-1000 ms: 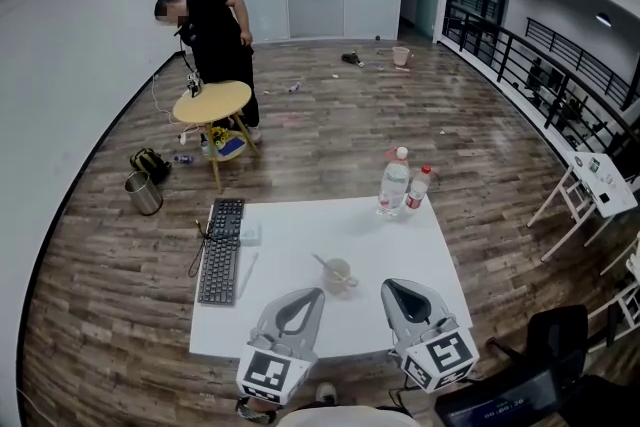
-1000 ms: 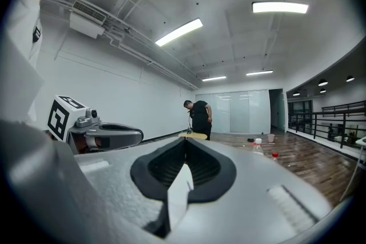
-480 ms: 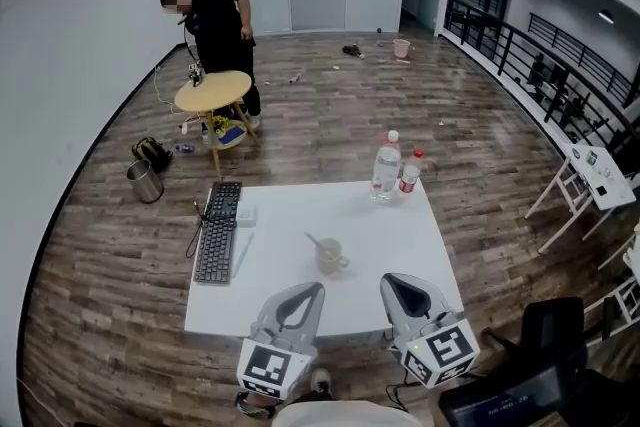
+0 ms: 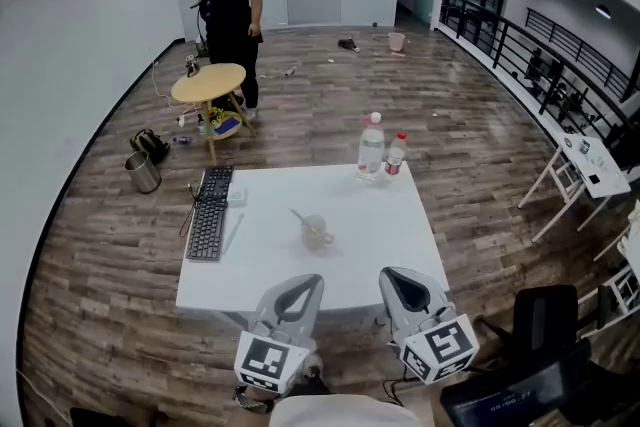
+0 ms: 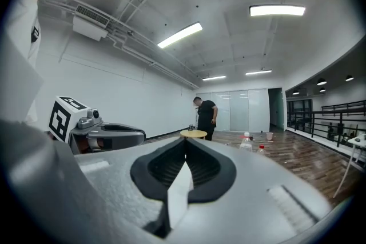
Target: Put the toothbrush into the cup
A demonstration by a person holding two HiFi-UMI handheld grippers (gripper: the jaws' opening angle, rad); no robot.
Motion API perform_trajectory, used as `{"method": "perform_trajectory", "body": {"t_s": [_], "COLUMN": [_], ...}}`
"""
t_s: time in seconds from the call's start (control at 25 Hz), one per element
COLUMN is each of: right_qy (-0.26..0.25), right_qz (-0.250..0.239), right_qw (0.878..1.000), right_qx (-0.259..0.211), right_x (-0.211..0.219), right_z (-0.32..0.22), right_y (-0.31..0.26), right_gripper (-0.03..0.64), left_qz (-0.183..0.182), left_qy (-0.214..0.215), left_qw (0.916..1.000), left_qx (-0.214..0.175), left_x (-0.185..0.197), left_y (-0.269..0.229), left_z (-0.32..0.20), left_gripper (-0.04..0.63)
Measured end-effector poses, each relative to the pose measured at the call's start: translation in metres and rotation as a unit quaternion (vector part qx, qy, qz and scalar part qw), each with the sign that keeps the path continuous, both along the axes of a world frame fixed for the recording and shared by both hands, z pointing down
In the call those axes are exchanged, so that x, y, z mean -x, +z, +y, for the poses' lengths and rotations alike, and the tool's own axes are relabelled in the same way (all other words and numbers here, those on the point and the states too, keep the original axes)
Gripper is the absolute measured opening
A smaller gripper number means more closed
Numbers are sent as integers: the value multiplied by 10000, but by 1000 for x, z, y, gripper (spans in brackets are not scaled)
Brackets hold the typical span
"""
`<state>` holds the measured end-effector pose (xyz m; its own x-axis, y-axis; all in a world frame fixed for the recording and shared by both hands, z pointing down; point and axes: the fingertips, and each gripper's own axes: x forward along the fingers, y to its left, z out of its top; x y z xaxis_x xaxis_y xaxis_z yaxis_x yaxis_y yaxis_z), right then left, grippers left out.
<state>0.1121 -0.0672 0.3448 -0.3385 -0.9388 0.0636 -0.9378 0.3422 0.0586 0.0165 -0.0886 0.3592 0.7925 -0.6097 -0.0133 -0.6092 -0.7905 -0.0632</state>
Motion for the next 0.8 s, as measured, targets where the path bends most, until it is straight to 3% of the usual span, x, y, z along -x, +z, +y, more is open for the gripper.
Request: {"method": "perform_trajectory", "body": {"t_s": [0.2, 0.44, 0.64, 0.8], "right_qy": [-32, -92, -79, -126], "right_qz": [-55, -58, -123, -147], "right_qw": [10000, 9999, 9998, 9998], "right_qx": [-22, 98, 126, 102], "right_x": [-4, -13, -23, -22], "right_z": [35, 80, 114, 132], "right_y": [4, 13, 15, 14], "right_gripper": [3, 3, 3, 3], "left_qz": [-230, -101, -304, -77], "left_qy": [4, -29, -45, -182], "left_qw": [9997, 9999, 9995, 9997], "left_qx": [-67, 106, 52, 140], "left_x": [-2, -12, -16, -16], "left_y": [12, 10, 18, 5], "left_z": [35, 86, 120, 139], "left_gripper": [8, 8, 8, 8]}}
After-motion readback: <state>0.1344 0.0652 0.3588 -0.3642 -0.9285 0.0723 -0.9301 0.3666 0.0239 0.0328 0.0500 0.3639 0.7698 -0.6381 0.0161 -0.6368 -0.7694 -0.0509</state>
